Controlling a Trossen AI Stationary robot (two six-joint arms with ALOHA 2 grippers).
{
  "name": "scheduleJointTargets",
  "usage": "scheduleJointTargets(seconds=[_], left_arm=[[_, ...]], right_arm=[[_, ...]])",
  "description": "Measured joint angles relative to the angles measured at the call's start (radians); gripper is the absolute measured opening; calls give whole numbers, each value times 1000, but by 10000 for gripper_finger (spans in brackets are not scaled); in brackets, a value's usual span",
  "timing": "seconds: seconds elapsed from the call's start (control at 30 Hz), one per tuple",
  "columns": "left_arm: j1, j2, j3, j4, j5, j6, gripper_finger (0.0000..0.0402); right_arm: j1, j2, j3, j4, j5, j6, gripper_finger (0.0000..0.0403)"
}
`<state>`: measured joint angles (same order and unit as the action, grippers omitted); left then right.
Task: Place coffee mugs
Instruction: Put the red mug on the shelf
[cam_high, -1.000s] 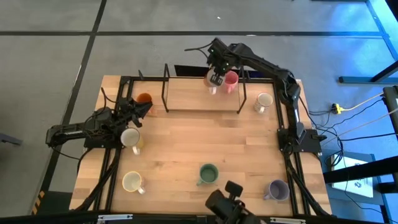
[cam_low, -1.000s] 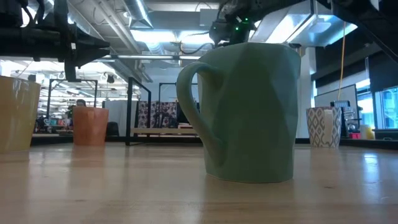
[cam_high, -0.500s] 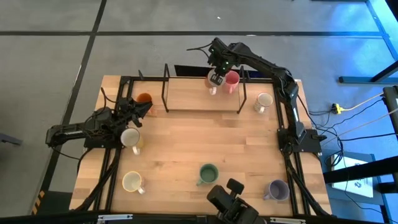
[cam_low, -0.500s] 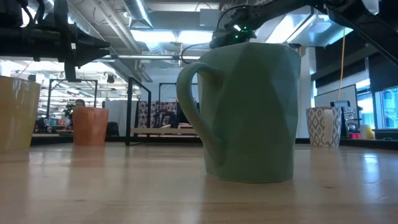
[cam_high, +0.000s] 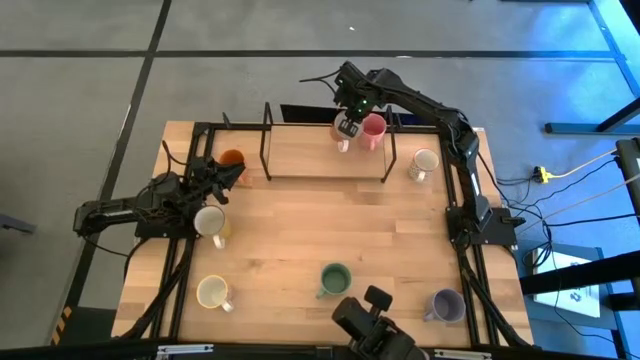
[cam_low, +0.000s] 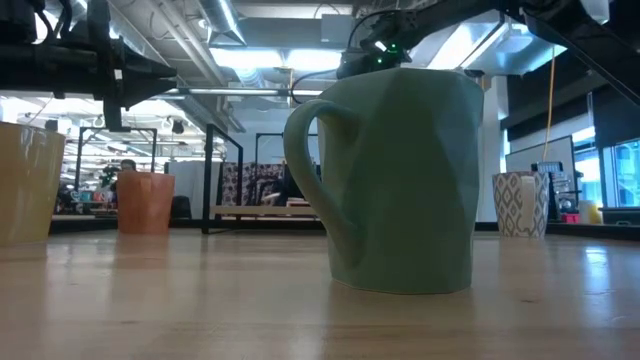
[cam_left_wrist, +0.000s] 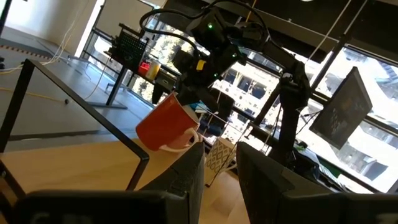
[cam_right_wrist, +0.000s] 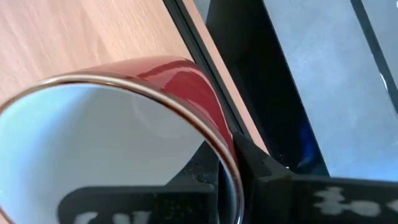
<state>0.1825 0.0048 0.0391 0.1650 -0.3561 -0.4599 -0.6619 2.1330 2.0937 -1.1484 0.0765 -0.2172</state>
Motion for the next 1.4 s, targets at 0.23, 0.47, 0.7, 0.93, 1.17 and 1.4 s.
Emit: scheduleJointTargets(seconds=[0.23, 0.47, 0.7, 0.93, 1.17, 1.4], left_arm=[[0, 0, 0, 0, 0, 0, 89], [0, 0, 0, 0, 0, 0, 89], [0, 0, 0, 0, 1, 0, 89], [0, 0, 0, 0, 1, 0, 89], [0, 0, 0, 0, 1, 0, 89], [0, 0, 0, 0, 3, 0, 89]], right_arm=[[0, 24, 0, -7, 2, -4, 5], [1, 28, -1, -8, 4, -2, 5], [0, 28, -1, -4, 0, -13, 42], [0, 28, 0, -2, -4, -23, 83], [0, 30, 0, 8, -8, -27, 96], [0, 50, 0, 38, 20, -50, 96]])
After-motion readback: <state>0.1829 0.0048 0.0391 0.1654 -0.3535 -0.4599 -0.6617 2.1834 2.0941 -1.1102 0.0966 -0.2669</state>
